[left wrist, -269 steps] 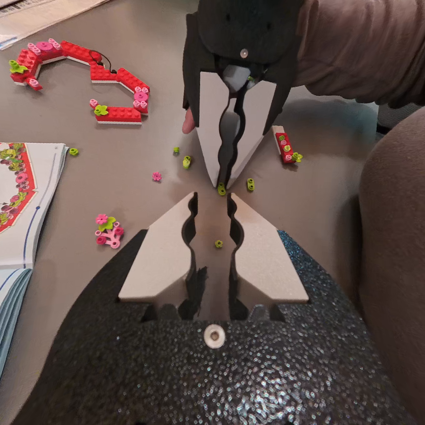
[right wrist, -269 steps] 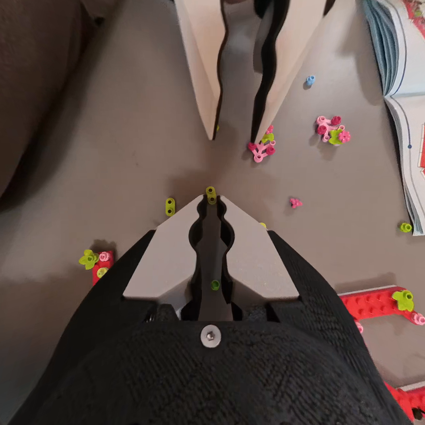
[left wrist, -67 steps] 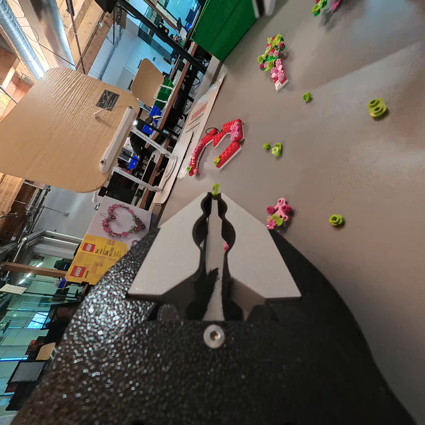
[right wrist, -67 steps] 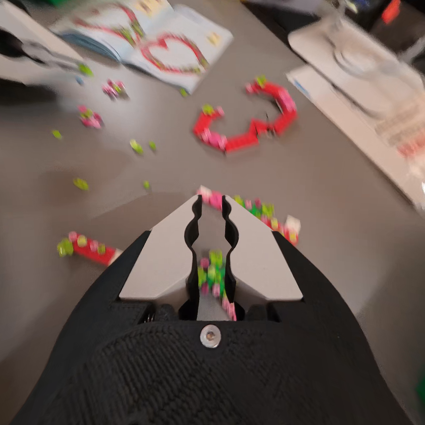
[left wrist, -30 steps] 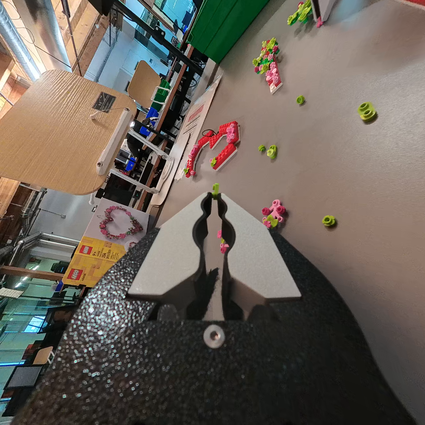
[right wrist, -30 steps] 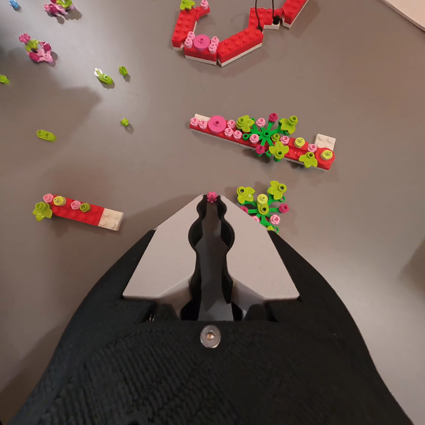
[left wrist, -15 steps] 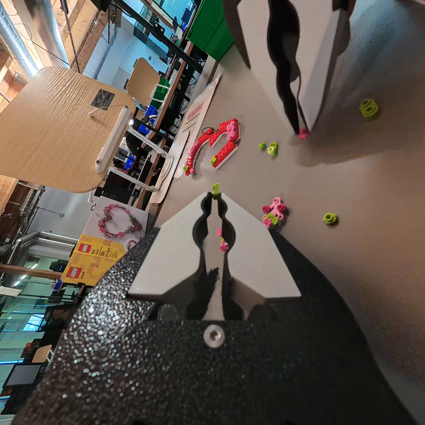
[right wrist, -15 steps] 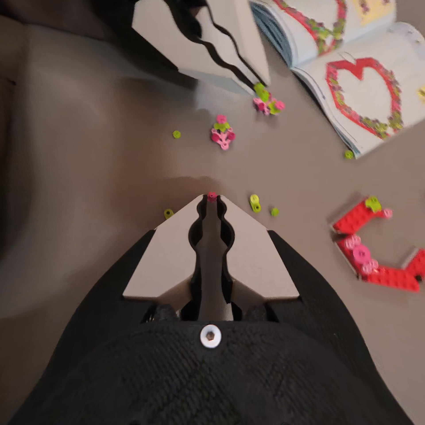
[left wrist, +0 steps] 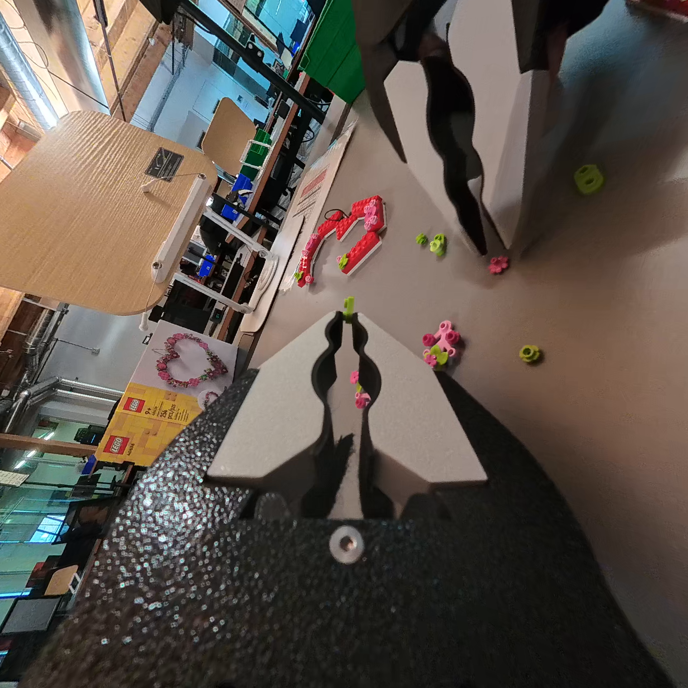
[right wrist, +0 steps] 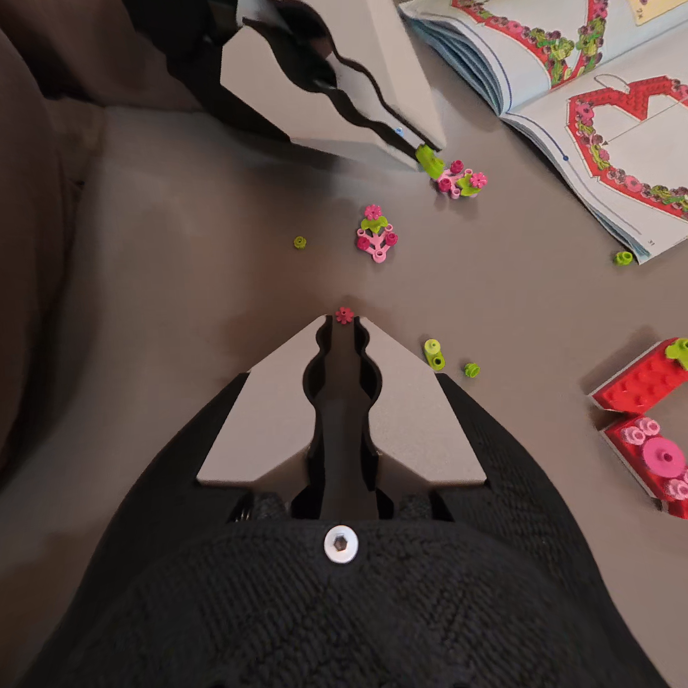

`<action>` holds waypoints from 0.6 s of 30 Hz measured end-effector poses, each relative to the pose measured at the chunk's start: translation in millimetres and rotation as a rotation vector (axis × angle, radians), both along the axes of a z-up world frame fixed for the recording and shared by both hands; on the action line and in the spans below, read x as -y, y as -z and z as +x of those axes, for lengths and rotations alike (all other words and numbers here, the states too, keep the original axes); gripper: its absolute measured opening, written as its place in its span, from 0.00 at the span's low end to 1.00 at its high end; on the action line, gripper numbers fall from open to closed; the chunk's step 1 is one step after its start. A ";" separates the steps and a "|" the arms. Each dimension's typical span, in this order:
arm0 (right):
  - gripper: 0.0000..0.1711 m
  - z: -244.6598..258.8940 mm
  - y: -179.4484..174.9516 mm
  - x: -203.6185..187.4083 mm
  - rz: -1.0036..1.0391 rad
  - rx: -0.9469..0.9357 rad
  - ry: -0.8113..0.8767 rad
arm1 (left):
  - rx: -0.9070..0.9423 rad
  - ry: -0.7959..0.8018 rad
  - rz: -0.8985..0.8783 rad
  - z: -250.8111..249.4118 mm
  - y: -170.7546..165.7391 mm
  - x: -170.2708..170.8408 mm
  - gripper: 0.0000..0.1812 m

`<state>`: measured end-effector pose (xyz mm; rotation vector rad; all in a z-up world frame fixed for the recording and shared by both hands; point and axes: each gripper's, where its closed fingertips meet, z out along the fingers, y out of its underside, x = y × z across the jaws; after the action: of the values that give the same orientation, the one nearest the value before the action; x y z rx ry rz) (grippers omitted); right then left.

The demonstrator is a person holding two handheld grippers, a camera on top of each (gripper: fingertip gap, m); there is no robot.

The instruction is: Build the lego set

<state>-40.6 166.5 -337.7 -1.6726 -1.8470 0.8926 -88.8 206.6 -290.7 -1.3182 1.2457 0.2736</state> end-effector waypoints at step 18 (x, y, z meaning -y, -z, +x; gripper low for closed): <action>0.01 1.1 0.4 -19.2 0.749 0.116 -0.262 | 0.002 0.005 -0.012 0.4 0.5 0.9 0.01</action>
<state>-39.5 185.7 -338.1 -1.0451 -2.1409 0.1303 -88.3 205.7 -291.3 -1.3249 1.2501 0.2616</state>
